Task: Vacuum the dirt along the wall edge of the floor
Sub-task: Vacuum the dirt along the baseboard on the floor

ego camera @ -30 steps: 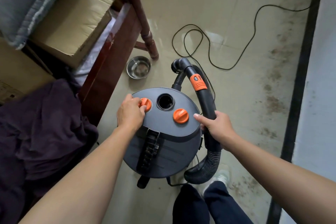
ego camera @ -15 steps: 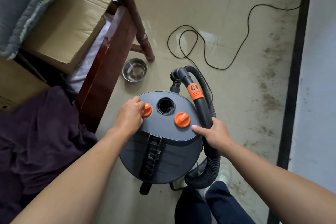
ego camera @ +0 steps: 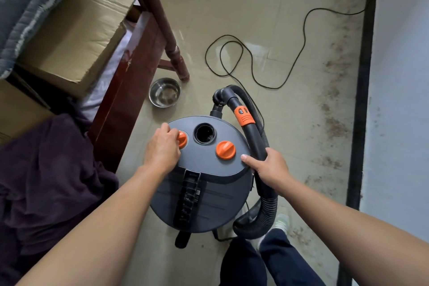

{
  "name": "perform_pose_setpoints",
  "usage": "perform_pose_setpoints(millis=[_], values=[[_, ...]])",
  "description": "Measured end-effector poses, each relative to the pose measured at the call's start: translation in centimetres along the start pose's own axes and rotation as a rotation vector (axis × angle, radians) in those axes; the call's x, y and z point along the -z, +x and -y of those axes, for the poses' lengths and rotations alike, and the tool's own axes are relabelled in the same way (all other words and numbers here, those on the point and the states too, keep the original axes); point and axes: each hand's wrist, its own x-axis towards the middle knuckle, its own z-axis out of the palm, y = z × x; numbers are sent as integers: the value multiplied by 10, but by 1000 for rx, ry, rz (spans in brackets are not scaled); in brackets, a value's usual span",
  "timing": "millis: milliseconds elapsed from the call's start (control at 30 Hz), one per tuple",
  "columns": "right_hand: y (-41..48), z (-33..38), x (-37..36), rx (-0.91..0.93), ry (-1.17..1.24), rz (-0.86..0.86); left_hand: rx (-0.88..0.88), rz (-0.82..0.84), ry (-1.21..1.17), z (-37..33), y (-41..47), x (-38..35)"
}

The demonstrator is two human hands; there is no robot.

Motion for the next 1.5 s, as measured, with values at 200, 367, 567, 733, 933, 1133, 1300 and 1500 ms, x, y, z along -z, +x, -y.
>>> perform_pose_setpoints(millis=[200, 367, 567, 733, 933, 1133, 1300, 1500], values=[[-13, 13, 62, 4, -124, -92, 11, -13, 48, -31, -25, 7], [-23, 45, 141, 22, -47, -211, -19, 170, -17, -77, -44, 36], [-45, 117, 251, 113, 232, -435, -118, 315, -63, -150, -58, 84], [-50, 188, 337, 202, 444, -529, -148, 352, -179, -212, -44, 125], [-17, 266, 413, 250, 813, -496, -171, 330, -236, -278, 2, 161], [106, 328, 485, 59, 1095, -279, -4, 289, -483, -347, 85, 175], [165, 362, 545, -62, 1162, -104, 224, 192, -629, -397, 139, 180], [205, 401, 605, 25, 982, -24, 276, -91, -604, -421, 198, 240]])
